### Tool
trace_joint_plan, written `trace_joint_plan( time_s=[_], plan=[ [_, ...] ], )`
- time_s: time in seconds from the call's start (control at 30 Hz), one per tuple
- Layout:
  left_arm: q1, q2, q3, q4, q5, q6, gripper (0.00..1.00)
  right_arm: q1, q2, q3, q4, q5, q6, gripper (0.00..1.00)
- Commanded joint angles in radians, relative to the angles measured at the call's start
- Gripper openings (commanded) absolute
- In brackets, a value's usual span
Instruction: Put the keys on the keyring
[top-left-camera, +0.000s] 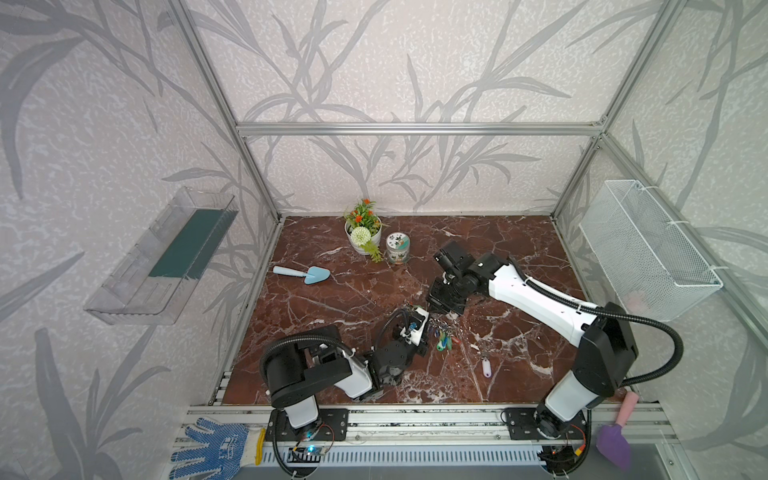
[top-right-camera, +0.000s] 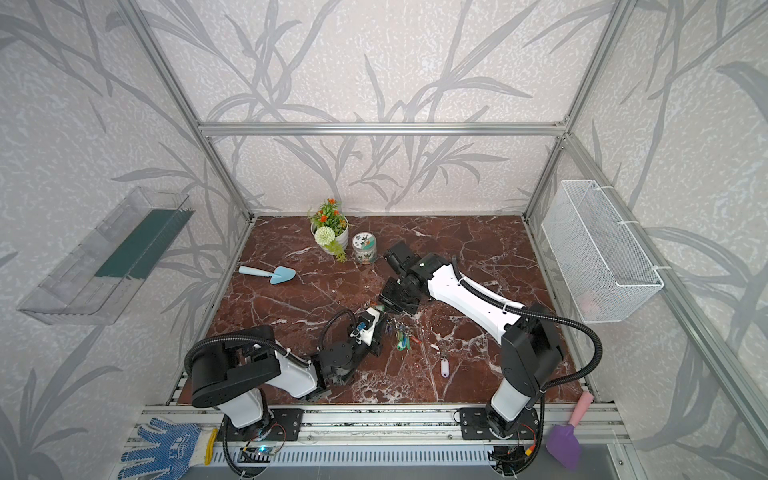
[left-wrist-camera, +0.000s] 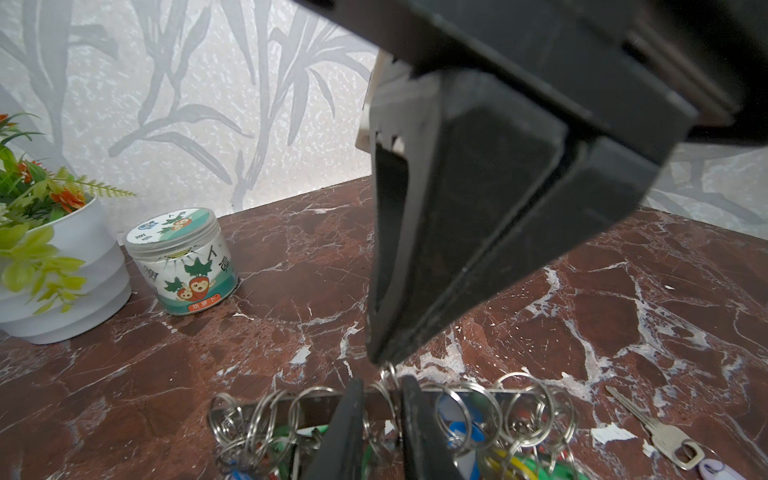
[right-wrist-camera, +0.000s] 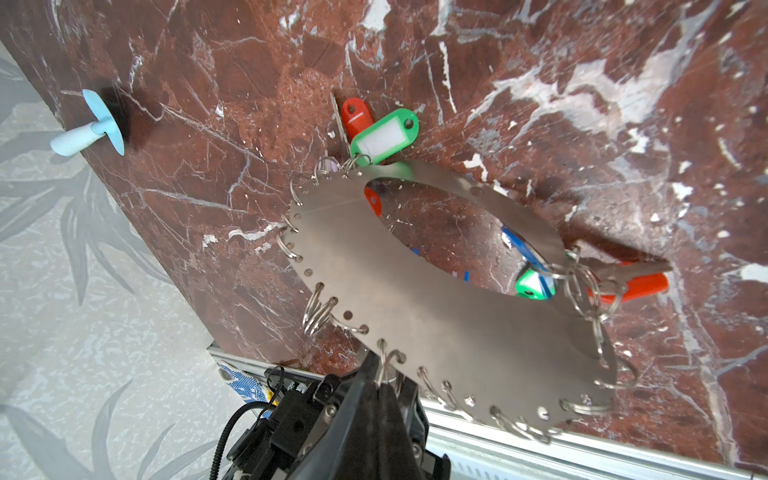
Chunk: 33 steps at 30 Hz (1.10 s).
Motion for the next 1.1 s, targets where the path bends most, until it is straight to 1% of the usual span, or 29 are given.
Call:
trace_joint_plan(
  time_s=[0.0, 0.2, 0.37, 0.47, 0.57, 0.6, 0.63, 0.67, 0.9, 0.93, 1.0, 1.07],
  plan=[
    [0.000, 0.014, 0.020, 0.028, -0.042, 0.010, 0.18, -0.004, -0.047, -0.016, 0.002, -0.019, -0.006, 0.00],
    [0.001, 0.011, 0.026, 0.027, -0.063, 0.000, 0.18, -0.003, -0.053, -0.030, 0.010, -0.021, -0.004, 0.00],
    [0.001, 0.011, 0.025, 0.027, -0.075, -0.013, 0.13, -0.003, -0.058, -0.041, 0.017, -0.022, -0.007, 0.00],
    [0.004, 0.003, 0.022, 0.012, -0.096, -0.056, 0.11, -0.004, -0.062, -0.044, 0.019, -0.023, -0.012, 0.00],
    [0.015, -0.026, 0.026, -0.056, -0.089, -0.110, 0.07, -0.003, -0.072, -0.056, 0.027, -0.023, -0.015, 0.00],
    [0.018, -0.033, 0.028, -0.080, -0.081, -0.120, 0.05, -0.004, -0.076, -0.061, 0.030, -0.023, -0.016, 0.00],
    [0.020, -0.038, 0.032, -0.103, -0.073, -0.126, 0.01, -0.004, -0.080, -0.066, 0.035, -0.023, -0.014, 0.00],
    [0.020, -0.040, 0.032, -0.114, -0.068, -0.128, 0.00, -0.003, -0.080, -0.068, 0.036, -0.023, -0.013, 0.00],
    [0.024, -0.064, 0.027, -0.148, -0.035, -0.143, 0.00, -0.003, -0.090, -0.060, 0.041, -0.008, -0.042, 0.00],
    [0.024, -0.074, 0.029, -0.160, -0.028, -0.142, 0.00, -0.004, -0.092, -0.056, 0.043, 0.001, -0.059, 0.01],
    [0.025, -0.095, 0.028, -0.191, -0.009, -0.142, 0.00, -0.005, -0.099, -0.048, 0.057, 0.012, -0.101, 0.08],
    [0.035, -0.118, 0.035, -0.246, 0.019, -0.139, 0.00, -0.008, -0.112, -0.048, 0.073, 0.039, -0.153, 0.26]
  ],
)
